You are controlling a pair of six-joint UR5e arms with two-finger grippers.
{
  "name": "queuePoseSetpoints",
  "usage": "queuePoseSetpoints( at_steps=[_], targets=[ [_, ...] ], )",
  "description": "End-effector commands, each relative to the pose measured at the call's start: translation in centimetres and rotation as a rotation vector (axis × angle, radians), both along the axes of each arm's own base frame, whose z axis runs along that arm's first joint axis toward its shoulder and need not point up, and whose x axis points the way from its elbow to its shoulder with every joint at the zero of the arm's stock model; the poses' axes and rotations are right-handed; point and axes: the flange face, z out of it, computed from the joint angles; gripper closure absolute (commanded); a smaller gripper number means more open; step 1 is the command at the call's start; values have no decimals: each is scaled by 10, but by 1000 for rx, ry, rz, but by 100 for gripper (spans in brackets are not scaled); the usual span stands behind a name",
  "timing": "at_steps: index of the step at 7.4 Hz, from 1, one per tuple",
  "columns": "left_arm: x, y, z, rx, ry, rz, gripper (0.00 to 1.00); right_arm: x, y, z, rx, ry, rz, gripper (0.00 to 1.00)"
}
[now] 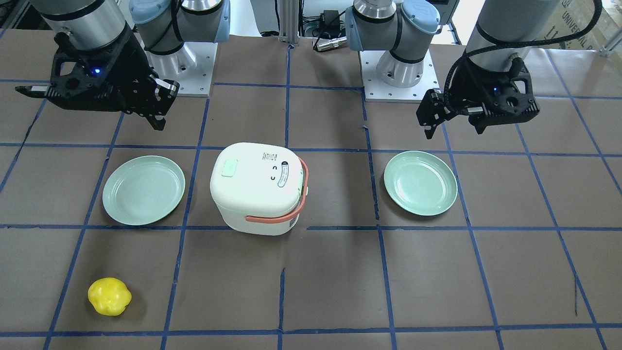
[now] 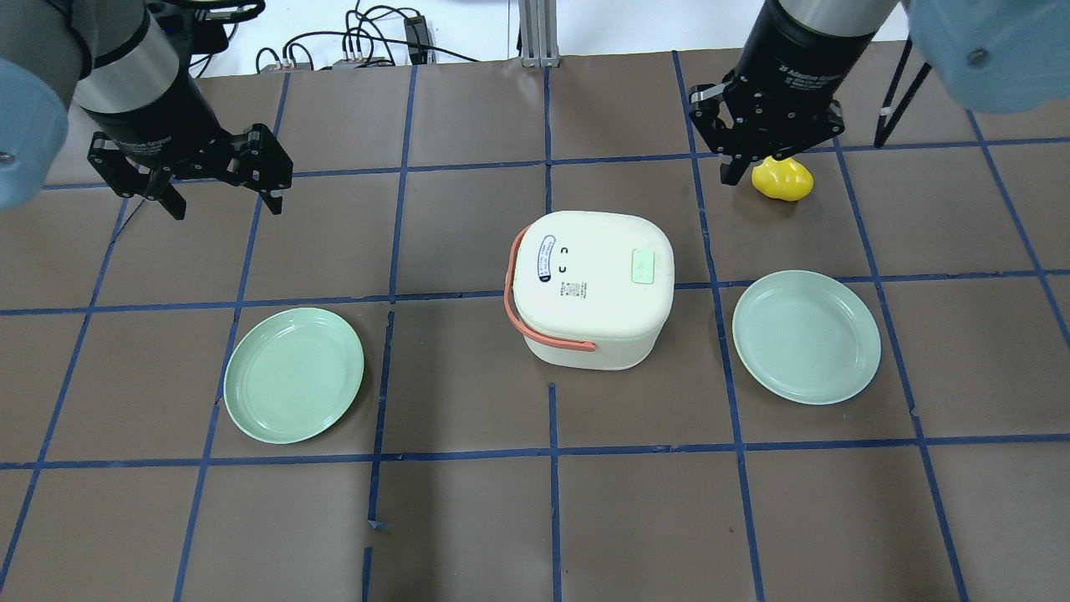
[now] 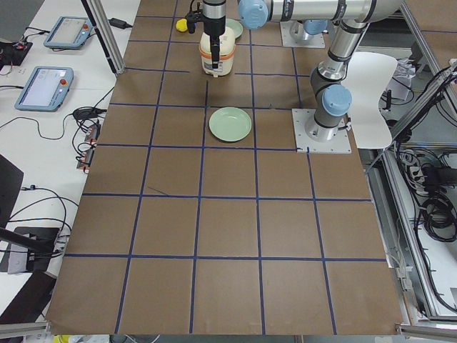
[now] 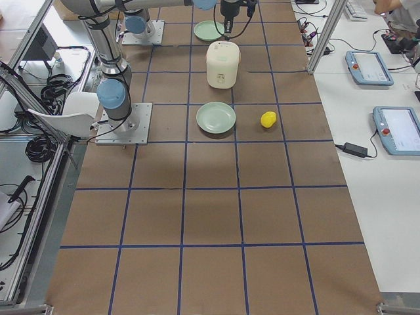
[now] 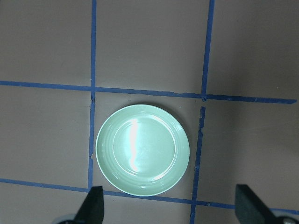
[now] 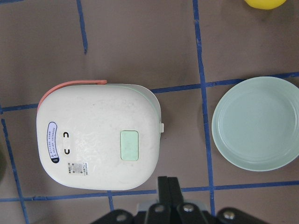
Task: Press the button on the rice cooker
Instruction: 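Move the right gripper over the rice cooker's green button, then press down on the green button with the right gripper fingertips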
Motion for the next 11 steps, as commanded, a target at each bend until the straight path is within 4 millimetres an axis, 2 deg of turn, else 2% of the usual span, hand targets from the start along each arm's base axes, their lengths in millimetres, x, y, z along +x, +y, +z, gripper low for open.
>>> queuePoseSetpoints(
  at_steps=[1,2,3,4,5,6,7,11],
  targets=[
    [0,0,0,0,0,0,0,32,6,-10,10,10,-1,87],
    [0,0,0,0,0,0,0,36,8,-14,13,10,-7,89],
    [0,0,0,0,0,0,0,45,17,-27,42,22,-2,94],
    [0,0,0,0,0,0,0,59,21,-35,-5,77,-34,98],
    [0,0,0,0,0,0,0,72,21,-44,-28,102,-13,98],
    [0,0,0,0,0,0,0,75,24,-62,20,106,-37,98],
    [0,0,0,0,0,0,0,74,28,-91,52,114,-51,97],
    [0,0,0,0,0,0,0,69,36,-129,34,107,-51,97]
  ],
)
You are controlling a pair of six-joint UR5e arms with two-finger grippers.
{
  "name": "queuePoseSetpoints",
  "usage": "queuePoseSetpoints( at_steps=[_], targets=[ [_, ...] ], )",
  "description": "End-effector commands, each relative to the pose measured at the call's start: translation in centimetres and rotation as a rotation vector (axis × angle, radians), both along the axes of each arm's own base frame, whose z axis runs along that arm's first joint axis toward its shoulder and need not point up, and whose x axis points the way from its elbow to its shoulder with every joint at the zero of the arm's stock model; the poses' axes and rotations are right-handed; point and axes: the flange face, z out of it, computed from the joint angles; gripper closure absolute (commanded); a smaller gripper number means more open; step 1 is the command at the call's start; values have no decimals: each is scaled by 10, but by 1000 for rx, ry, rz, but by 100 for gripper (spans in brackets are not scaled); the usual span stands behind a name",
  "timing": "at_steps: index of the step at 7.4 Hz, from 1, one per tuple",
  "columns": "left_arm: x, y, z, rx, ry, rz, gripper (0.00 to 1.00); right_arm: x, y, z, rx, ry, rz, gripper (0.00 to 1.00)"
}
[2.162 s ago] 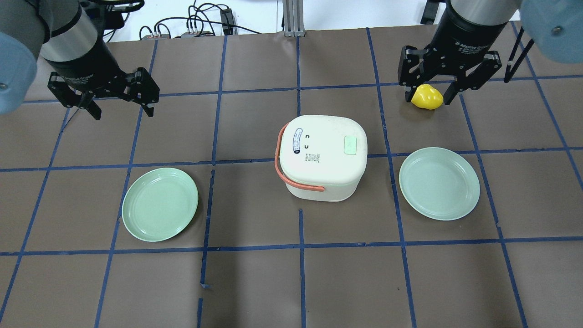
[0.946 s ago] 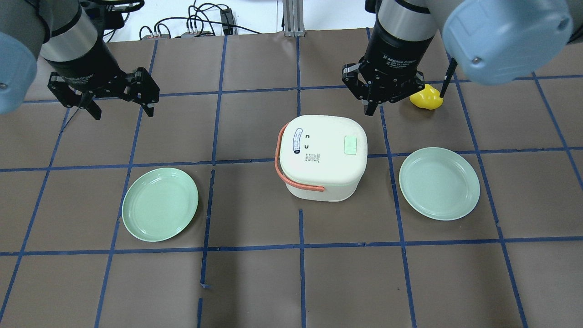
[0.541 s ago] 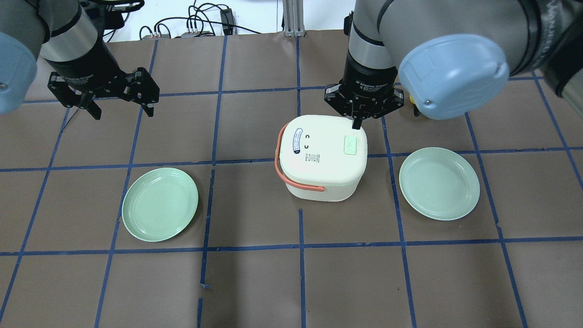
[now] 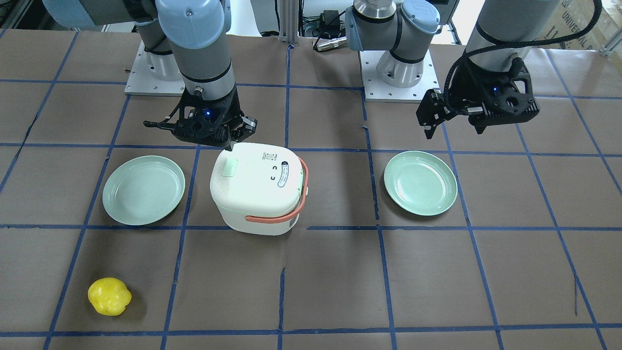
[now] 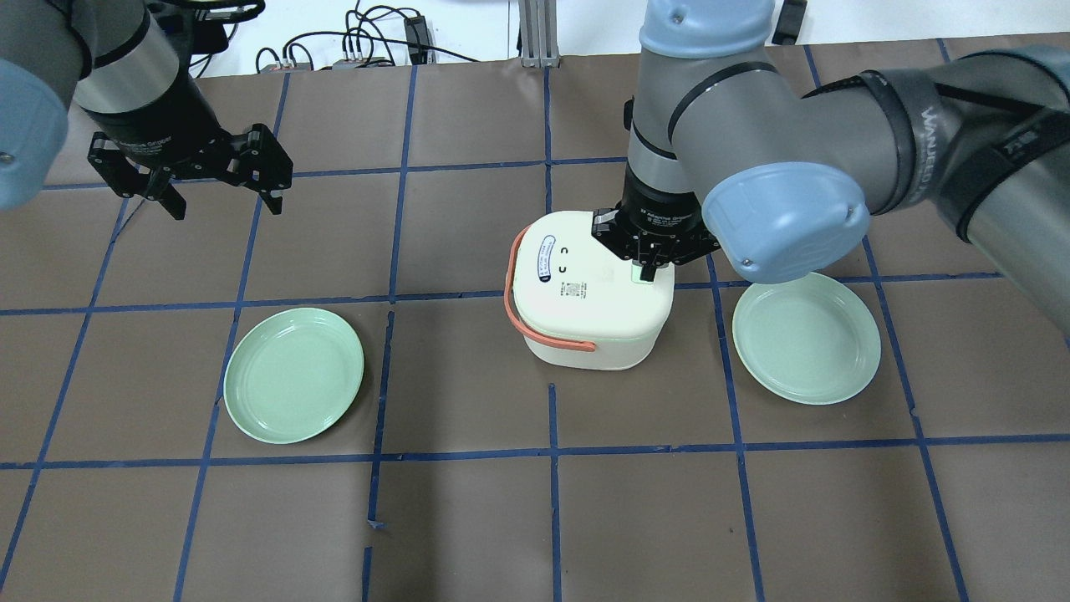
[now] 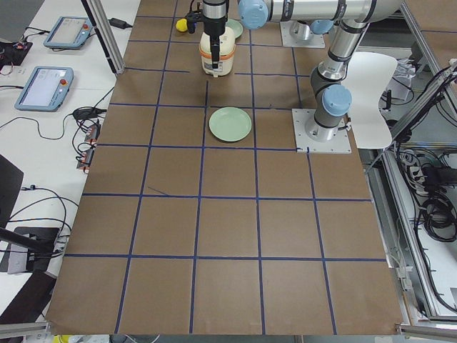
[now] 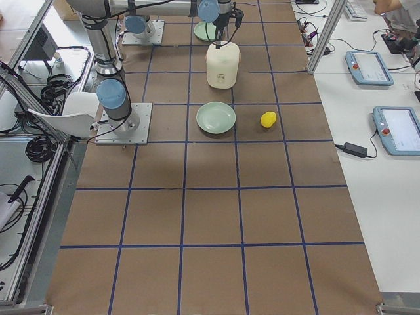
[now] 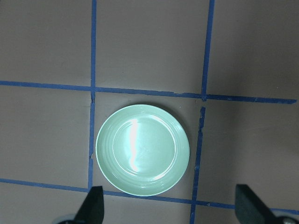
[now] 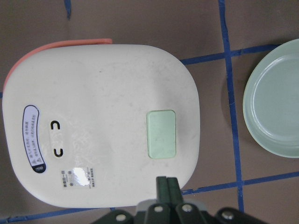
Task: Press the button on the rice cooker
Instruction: 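Press down on the green button with the right gripper fingertips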
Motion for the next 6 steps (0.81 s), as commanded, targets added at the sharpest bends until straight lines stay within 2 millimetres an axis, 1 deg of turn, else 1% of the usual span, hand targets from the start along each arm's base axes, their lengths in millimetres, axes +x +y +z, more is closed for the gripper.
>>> queuePoseSetpoints(
  at_steps=[1,4,6],
  targets=[
    [0,0,0,0,0,0,0,-2,3,-10,-3,-4,-1,97],
    [0,0,0,0,0,0,0,2,0,-22,-1,-25,-5,96],
    [0,0,-1,1,0,0,0,1,-5,-24,-21,-30,-3,96]
  ],
)
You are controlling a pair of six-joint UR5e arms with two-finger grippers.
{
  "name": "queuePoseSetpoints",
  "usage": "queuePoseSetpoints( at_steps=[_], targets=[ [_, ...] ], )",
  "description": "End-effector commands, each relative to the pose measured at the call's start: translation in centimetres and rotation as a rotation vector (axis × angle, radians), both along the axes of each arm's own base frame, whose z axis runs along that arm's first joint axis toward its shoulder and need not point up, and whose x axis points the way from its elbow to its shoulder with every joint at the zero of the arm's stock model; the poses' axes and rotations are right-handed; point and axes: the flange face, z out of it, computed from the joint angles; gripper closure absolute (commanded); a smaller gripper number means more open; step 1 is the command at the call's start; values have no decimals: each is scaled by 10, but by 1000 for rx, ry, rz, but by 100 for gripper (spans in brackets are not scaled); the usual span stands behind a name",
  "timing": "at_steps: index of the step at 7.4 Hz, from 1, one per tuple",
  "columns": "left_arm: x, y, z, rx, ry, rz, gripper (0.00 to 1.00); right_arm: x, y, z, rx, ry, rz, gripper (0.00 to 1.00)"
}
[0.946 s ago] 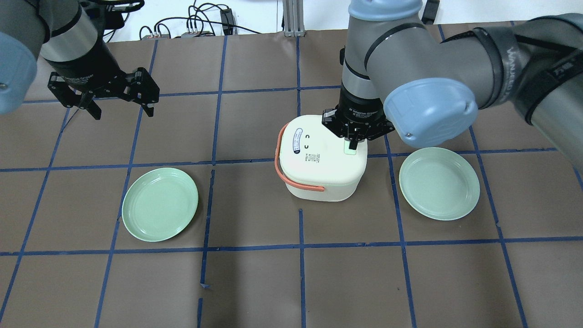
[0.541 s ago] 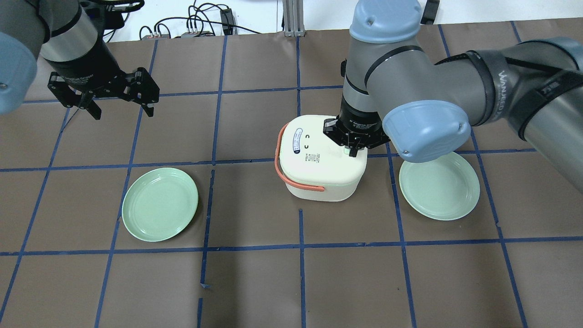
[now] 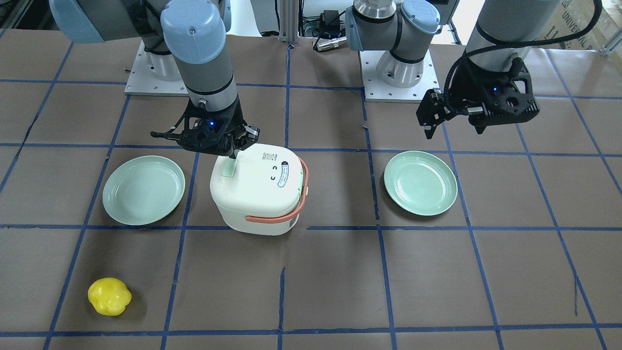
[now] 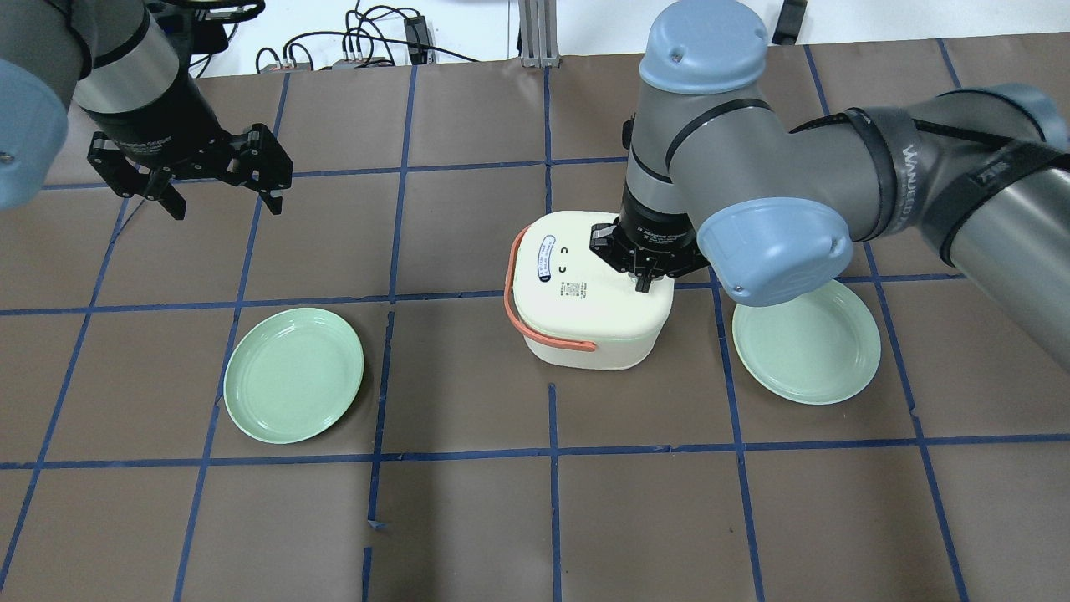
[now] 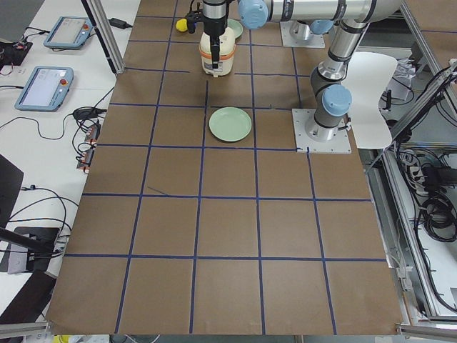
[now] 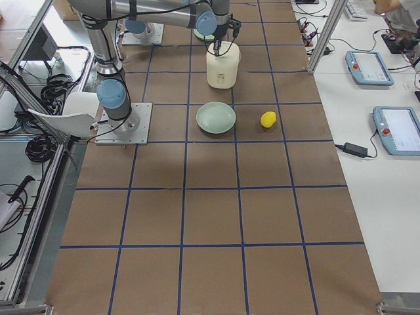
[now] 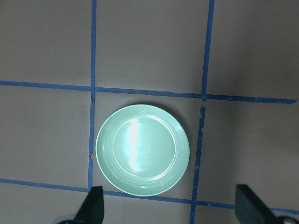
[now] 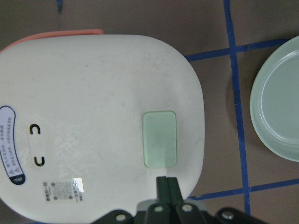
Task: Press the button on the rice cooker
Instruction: 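Press down on the green button with the right gripper fingertips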
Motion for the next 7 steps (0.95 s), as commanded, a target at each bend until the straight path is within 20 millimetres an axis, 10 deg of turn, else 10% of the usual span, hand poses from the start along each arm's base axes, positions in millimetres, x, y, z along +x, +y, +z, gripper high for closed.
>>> queuePoseSetpoints(
  at_steps=[1,7],
  targets=[
    [0,0,0,0,0,0,0,-5,-5,-1,-8,-3,-5,96],
    [0,0,0,0,0,0,0,-8,-6,-10,7,0,-5,96]
  ],
)
